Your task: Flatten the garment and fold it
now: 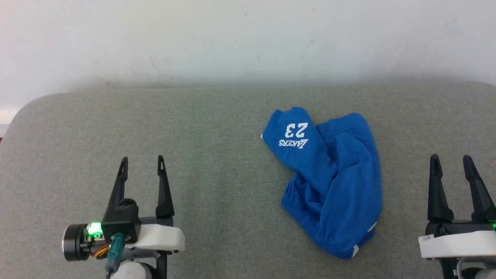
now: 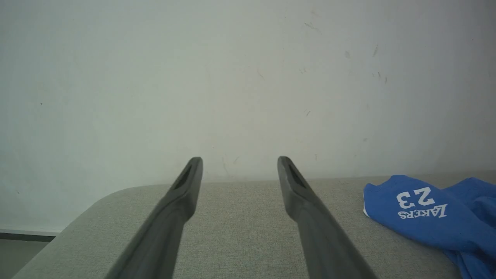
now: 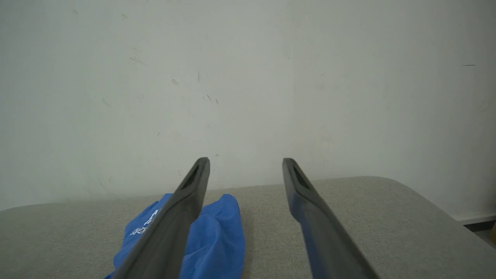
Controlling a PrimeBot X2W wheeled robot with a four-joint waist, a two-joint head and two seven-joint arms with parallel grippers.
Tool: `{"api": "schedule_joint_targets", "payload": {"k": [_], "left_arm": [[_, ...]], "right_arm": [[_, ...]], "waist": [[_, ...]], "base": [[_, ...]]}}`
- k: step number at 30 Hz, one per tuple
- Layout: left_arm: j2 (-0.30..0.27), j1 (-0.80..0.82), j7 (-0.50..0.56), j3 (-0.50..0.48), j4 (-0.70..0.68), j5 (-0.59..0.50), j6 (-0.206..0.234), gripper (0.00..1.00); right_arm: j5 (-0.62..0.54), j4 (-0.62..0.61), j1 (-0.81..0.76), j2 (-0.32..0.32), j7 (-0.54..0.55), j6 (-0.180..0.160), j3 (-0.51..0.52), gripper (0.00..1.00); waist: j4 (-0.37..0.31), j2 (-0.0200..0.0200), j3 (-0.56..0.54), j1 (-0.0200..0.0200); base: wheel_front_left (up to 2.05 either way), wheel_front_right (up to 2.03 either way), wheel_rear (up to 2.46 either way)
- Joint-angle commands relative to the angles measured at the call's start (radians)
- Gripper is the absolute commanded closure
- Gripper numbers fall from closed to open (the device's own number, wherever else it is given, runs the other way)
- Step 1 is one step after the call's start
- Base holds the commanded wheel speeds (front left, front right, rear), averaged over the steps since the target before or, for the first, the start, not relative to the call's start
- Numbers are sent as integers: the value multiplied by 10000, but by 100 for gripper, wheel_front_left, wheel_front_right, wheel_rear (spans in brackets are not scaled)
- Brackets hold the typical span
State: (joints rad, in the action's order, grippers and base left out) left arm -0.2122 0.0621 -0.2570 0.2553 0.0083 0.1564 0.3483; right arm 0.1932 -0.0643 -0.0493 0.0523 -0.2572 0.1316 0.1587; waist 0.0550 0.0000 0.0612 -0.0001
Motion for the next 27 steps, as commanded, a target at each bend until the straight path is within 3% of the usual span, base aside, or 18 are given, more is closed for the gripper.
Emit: {"api": "schedule_joint_targets", "payload": {"k": [1,6,11,15,17,22,23,27], "left_arm": [[114,-43,-47,-184,51,-131,-199,0],[290,893,-47,-455,277,-229,-1123,0],[-129,2718,-35,-53,1393,-429,-2525,0],[-308,4341,1056,599,2379,-257,-3884,0],[-346,5029,1920,969,2761,-112,-4361,0],[-386,6398,4197,2458,3548,431,-4767,0],[-386,6398,4197,2458,3548,431,-4767,0],[-656,7268,5747,4829,3743,1721,-4784,0]], "right_arm": [[-9,18,-105,-20,-46,-9,-9,0],[4,-24,52,-20,-46,-9,28,0],[-8,-69,226,-20,-46,-9,-22,0],[23,-99,269,-20,-46,-9,1,0],[42,-99,300,-20,-46,-9,23,0],[107,-100,457,-20,-46,-9,23,0],[107,-100,457,-20,-46,-9,23,0],[171,-89,646,-20,-46,-9,-60,0]], "waist": [[-23,0,1,1],[-36,0,84,1],[-173,0,183,1],[-373,0,307,1],[-473,0,389,1],[-784,0,662,1],[-784,0,662,1],[-1102,0,930,1]], "base": [[0,0,0],[0,0,0],[0,0,0],[0,0,0],[0,0,0],[0,0,0],[0,0,0],[0,0,0]]}}
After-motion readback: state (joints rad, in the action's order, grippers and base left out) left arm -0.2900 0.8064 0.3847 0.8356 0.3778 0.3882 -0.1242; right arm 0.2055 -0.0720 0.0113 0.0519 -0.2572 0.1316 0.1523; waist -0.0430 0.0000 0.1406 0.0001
